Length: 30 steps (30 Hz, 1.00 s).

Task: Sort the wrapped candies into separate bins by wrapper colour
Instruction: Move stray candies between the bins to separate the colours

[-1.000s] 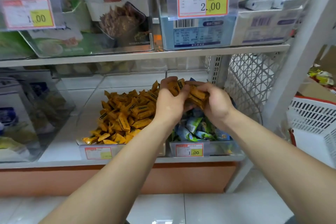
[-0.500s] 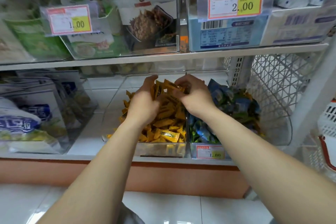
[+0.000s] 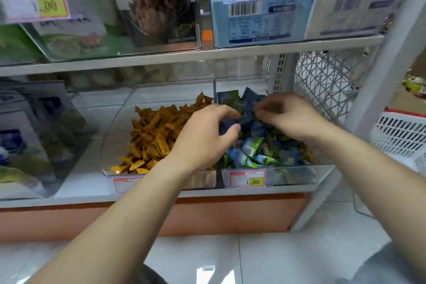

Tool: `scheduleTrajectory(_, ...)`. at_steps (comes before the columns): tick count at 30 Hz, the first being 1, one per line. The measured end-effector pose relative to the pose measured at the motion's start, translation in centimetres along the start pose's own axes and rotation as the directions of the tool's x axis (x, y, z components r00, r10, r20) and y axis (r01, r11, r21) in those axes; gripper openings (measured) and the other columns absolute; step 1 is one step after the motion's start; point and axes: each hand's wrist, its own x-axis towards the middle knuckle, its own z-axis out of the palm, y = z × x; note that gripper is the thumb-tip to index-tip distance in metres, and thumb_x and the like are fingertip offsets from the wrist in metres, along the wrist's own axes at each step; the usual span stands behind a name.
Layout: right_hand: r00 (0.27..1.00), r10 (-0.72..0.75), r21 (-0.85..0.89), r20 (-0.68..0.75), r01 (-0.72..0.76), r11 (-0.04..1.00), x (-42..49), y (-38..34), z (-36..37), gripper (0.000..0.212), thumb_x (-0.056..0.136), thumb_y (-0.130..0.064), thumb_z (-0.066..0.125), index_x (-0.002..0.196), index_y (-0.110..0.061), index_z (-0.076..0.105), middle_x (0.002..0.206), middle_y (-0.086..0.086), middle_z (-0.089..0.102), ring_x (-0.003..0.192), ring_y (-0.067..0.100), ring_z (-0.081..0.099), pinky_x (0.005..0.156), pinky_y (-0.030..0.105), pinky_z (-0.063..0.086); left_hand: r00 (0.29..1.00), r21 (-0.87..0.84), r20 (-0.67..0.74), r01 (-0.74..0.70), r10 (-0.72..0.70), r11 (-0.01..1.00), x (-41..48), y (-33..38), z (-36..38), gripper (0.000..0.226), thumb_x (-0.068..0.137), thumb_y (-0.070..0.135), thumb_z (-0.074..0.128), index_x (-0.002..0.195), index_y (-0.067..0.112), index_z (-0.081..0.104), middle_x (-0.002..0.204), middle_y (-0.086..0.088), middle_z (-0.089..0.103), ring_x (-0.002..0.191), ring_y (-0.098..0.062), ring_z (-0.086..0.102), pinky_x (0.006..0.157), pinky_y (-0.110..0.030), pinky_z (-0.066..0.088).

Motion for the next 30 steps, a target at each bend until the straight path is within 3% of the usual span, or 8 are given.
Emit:
scheduleTrajectory(6,0.984,0.108,-0.125,0.142,-0.09,0.988,-3.9,4.0,-2.7,0.016,0.092,-0.019,0.064,0.101,-0.032,0.069,0.1,-0.008,0.074,0.091,0.008,0.068,0.089,0.035,0.054,0.938,-0.007,0.289,-0.196,0.189,0.981,0.2,3.7,6.4,0.038,0.097,0.041,0.054,0.133,0.03,0.057,0.135,0.007,0.058,0.125,-0.014,0.051,0.099,-0.037,0.047)
scheduleTrajectory(9,0.919,0.122,-0.276,0.374,-0.015,0.961,-5.0,4.7,-2.6,0.029,0.096,-0.026,0.059,0.124,-0.03,0.065,0.123,-0.011,0.067,0.105,0.001,0.059,0.089,0.018,0.045,0.873,0.159,0.447,-0.291,0.194,0.943,1.2,2.9,7.4,0.036,0.099,0.051,0.044,0.123,0.035,0.066,0.135,0.011,0.059,0.123,-0.017,0.052,0.094,-0.04,0.047)
scheduleTrajectory(13,0.829,0.214,-0.36,0.516,-0.017,0.933,-4.7,4.6,-1.7,0.044,0.096,-0.03,0.056,0.14,-0.027,0.053,0.139,-0.01,0.057,0.12,0.008,0.053,0.098,0.025,0.041,0.86,0.312,0.477,-0.361,0.184,0.879,2.3,1.7,7.0,0.041,0.092,0.064,0.038,0.112,0.042,0.066,0.121,0.011,0.063,0.112,-0.018,0.053,0.088,-0.037,0.044)
scheduleTrajectory(16,0.837,0.224,-0.359,0.499,-0.036,0.933,-3.9,4.6,-1.5,0.048,0.087,-0.025,0.067,0.134,-0.024,0.058,0.129,-0.006,0.063,0.112,0.013,0.06,0.097,0.031,0.048,0.888,0.294,0.419,-0.329,0.189,0.897,2.7,1.1,6.3,0.029,0.089,0.056,0.047,0.102,0.041,0.069,0.112,0.014,0.064,0.104,-0.017,0.055,0.083,-0.035,0.049)
scheduleTrajectory(20,0.932,0.177,-0.384,0.316,-0.045,0.922,-2.8,4.8,-1.8,0.038,0.076,-0.02,0.076,0.113,-0.023,0.07,0.102,-0.004,0.069,0.089,0.015,0.062,0.07,0.024,0.045,0.921,0.296,0.351,-0.281,0.17,0.913,2.5,0.8,6.5,0.021,0.089,0.049,0.054,0.098,0.04,0.071,0.113,0.018,0.065,0.105,-0.01,0.056,0.076,-0.034,0.054)
scheduleTrajectory(24,0.998,0.049,-0.489,0.03,-0.028,0.872,-1.7,4.4,-2.0,0.039,0.083,-0.015,0.069,0.121,-0.017,0.069,0.123,0.014,0.061,0.111,0.03,0.058,0.088,0.028,0.044,0.936,0.254,0.325,-0.225,0.136,0.941,2.8,0.7,6.8,0.014,0.093,0.044,0.057,0.098,0.039,0.07,0.117,0.018,0.063,0.109,-0.011,0.058,0.073,-0.038,0.056)
scheduleTrajectory(27,0.998,-0.038,-0.416,0.047,0.054,0.908,-1.5,3.3,-1.5,0.025,0.082,-0.018,0.07,0.106,-0.018,0.073,0.098,0.0,0.062,0.097,0.021,0.061,0.075,0.024,0.041,0.93,0.241,0.342,-0.224,0.133,0.944,3.0,0.8,7.0,0.014,0.093,0.042,0.058,0.1,0.038,0.069,0.117,0.017,0.063,0.107,-0.013,0.058,0.074,-0.039,0.055)
scheduleTrajectory(30,0.944,0.052,-0.236,0.325,0.028,0.971,-2.3,3.0,-0.7,0.008,0.083,-0.024,0.069,0.084,-0.032,0.07,0.071,-0.019,0.066,0.07,0.0,0.061,0.063,0.021,0.044,0.926,0.258,0.348,-0.244,0.145,0.935,2.9,0.7,7.1,0.015,0.093,0.045,0.057,0.102,0.04,0.068,0.116,0.017,0.063,0.107,-0.013,0.058,0.074,-0.039,0.055)
